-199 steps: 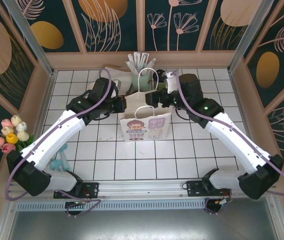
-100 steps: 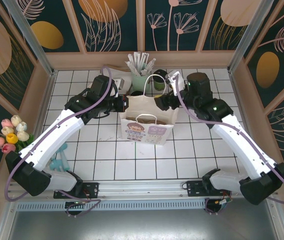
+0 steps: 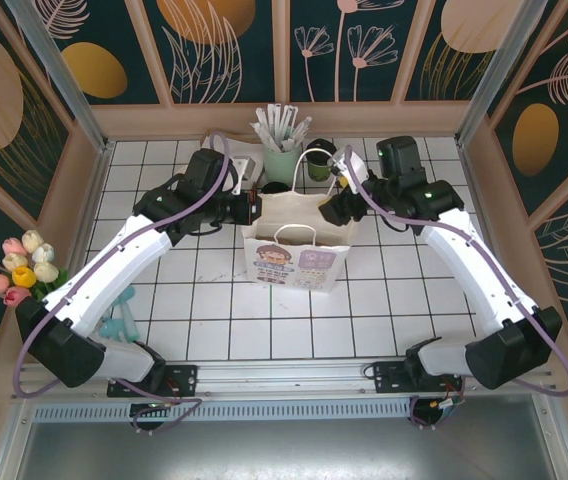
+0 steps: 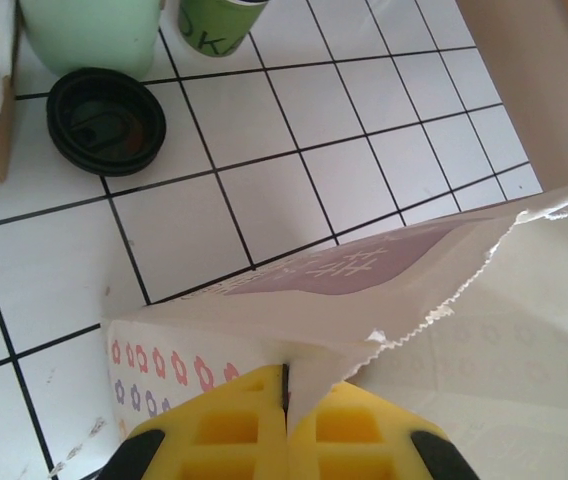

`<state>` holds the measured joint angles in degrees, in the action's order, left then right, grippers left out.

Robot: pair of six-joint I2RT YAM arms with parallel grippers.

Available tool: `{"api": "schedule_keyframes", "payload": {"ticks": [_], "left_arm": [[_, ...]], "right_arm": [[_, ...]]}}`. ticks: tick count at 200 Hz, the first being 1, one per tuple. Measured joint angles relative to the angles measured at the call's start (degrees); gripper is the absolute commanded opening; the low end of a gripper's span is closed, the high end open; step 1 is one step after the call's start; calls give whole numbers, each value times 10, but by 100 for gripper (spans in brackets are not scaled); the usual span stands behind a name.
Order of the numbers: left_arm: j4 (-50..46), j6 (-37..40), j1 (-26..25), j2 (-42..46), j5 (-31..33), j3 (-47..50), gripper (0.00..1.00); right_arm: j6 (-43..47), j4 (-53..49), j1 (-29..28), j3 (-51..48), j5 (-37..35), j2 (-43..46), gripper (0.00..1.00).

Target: Pack the takeout coffee

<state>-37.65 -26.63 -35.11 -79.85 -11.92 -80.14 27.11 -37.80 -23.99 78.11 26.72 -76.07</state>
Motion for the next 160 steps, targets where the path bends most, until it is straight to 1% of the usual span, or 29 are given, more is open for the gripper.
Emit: {"api": "schedule_keyframes", "payload": {"ticks": [18, 31, 56, 68, 82, 85, 93, 101, 108, 121, 125, 142, 150, 153, 160], "left_arm": [[-1, 5, 2, -5, -10, -7, 0], [-3, 10, 4, -7, -12, -14, 0], [-10, 19, 8, -15, -19, -32, 0], [-16, 26, 11, -21, -23, -43, 2], [-21, 33, 14, -29, -31, -58, 7], [-21, 34, 14, -31, -33, -60, 8], [-21, 40, 18, -33, -41, -66, 12], [-21, 45, 21, -33, -50, -69, 20], [-21, 49, 27, -33, -63, -71, 31], [-19, 57, 40, -31, -80, -72, 44], [-20, 55, 46, -30, -86, -72, 50], [-15, 60, 70, -16, -96, -71, 83], [-7, 57, 80, -4, -97, -67, 95], [-5, 57, 83, 1, -97, -65, 98], [2, 54, 91, 17, -90, -60, 98]], "right_arm": [[8, -21, 0, 25, 9, -34, 58], [13, -34, 0, 43, 18, -59, 52], [14, -57, 0, 51, 33, -80, 27], [10, -67, 0, 53, 37, -81, 18], [-5, -73, 0, 62, 43, -81, 2], [-6, -74, 0, 64, 43, -81, 0], [-20, -75, -1, 69, 42, -80, 0], [-42, -74, -3, 70, 35, -79, 0], [-60, -73, -5, 70, 26, -77, 0], [-94, -73, -11, 70, 6, -74, 0], [-104, -73, -13, 70, -1, -73, 0], [-159, -73, -21, 70, -28, -67, 0], [-185, -73, -25, 70, -41, -64, 0], [-196, -73, -28, 71, -46, -63, 0], [-217, -75, -34, 73, -57, -61, 0]]}}
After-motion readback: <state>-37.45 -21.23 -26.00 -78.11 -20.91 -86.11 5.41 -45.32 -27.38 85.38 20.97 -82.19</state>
